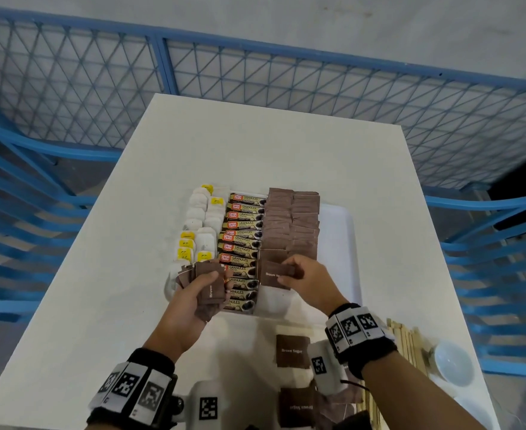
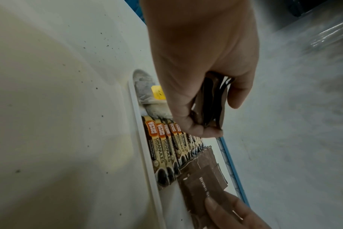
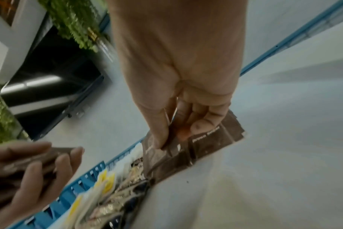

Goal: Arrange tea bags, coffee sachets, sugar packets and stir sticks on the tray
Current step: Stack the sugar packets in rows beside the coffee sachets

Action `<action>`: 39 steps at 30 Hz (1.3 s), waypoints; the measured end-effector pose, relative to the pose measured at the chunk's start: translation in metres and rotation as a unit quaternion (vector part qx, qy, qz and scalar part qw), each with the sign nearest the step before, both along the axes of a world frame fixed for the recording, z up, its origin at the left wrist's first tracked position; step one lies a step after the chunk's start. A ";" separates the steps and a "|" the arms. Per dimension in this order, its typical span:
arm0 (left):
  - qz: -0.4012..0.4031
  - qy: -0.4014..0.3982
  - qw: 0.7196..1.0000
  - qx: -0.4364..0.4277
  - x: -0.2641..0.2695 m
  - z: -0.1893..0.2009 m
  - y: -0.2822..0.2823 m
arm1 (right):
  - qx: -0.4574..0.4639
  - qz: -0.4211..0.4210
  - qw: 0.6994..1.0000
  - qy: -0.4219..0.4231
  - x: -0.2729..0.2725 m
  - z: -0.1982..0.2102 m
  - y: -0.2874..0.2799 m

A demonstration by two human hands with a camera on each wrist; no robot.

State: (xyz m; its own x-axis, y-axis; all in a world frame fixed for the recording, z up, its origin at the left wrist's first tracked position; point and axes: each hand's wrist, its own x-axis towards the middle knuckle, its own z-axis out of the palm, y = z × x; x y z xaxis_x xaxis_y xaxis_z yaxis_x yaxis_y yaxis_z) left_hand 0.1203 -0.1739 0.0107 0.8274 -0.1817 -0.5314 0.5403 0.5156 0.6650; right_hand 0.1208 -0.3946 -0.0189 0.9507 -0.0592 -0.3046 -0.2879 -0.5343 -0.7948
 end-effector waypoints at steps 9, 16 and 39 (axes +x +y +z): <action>0.006 0.017 1.000 -0.021 0.000 0.003 -0.001 | -0.095 0.023 0.995 -0.030 0.007 -0.014 0.012; -0.014 0.008 0.999 0.036 0.000 -0.002 0.001 | -0.201 0.015 0.978 -0.054 0.008 -0.020 0.017; -0.072 -0.012 0.995 0.075 -0.002 0.006 -0.009 | 0.396 -0.049 0.912 0.094 -0.011 0.029 0.047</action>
